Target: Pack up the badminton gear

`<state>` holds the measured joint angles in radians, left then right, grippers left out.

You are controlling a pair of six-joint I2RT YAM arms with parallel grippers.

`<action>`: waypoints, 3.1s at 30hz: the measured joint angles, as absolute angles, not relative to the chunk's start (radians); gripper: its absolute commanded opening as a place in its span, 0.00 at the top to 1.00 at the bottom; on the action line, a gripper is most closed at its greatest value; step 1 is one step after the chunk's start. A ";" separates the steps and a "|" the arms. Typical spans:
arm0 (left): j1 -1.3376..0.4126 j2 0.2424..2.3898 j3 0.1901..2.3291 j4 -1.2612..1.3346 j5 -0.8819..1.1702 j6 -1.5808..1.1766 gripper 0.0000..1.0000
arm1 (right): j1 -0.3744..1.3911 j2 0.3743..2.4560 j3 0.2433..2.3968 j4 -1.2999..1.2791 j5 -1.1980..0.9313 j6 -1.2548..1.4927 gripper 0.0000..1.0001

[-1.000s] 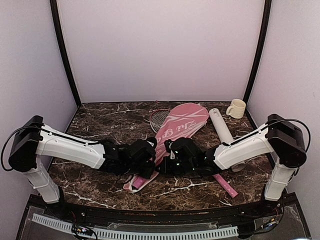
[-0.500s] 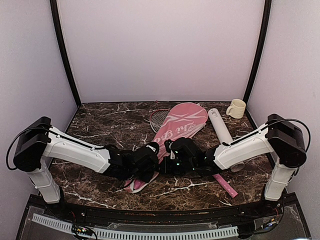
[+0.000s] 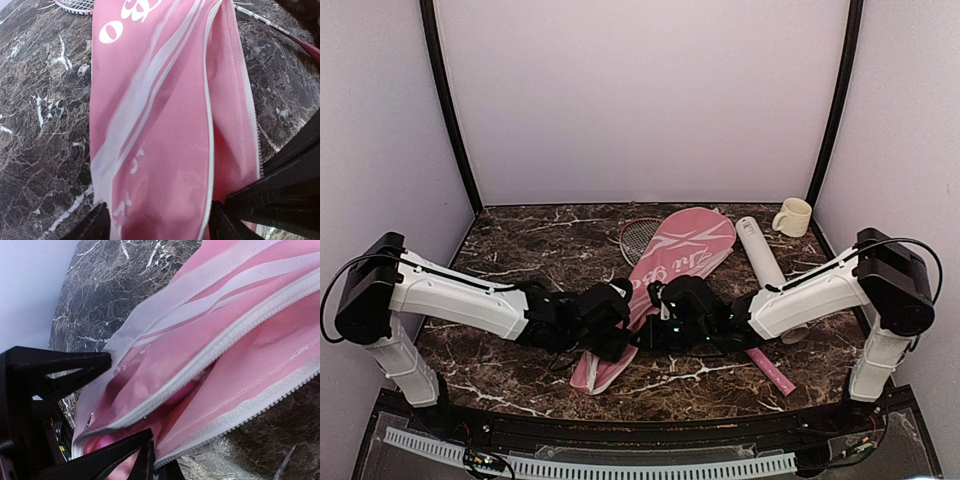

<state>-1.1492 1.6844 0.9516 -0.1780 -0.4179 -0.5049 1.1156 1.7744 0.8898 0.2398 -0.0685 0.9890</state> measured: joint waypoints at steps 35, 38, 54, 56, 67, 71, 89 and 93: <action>-1.144 1.760 1.029 -0.410 -0.369 -0.586 0.38 | 1.119 1.773 0.890 0.239 -0.078 0.989 1.00; -1.148 1.776 1.044 -0.437 -0.405 -0.591 0.38 | 1.119 1.773 0.888 0.240 -0.078 0.990 1.00; -1.149 1.796 1.073 -0.474 -0.448 -0.586 0.22 | 1.119 1.771 0.874 0.244 -0.071 0.997 1.00; -1.147 1.782 1.073 -0.450 -0.419 -0.567 0.22 | 1.119 1.765 0.868 0.243 -0.070 0.997 1.00; -1.076 1.732 1.163 -0.330 -0.276 -0.449 0.33 | 1.118 1.756 0.851 0.243 -0.065 1.005 1.00; -1.074 1.777 1.212 -0.323 -0.268 -0.421 0.41 | 1.118 1.756 0.848 0.248 -0.065 1.007 1.00; -1.071 1.849 1.221 -0.339 -0.333 -0.396 0.98 | 1.104 1.756 0.831 0.255 -0.063 1.007 1.00; -1.071 1.808 1.182 -0.336 -0.366 -0.410 1.00 | 1.090 1.762 0.833 0.255 -0.072 0.995 1.00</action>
<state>-1.0706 1.8076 1.1816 -0.3363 -0.3664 -0.4103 1.0901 1.7618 0.8333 0.2546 -0.0719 0.9951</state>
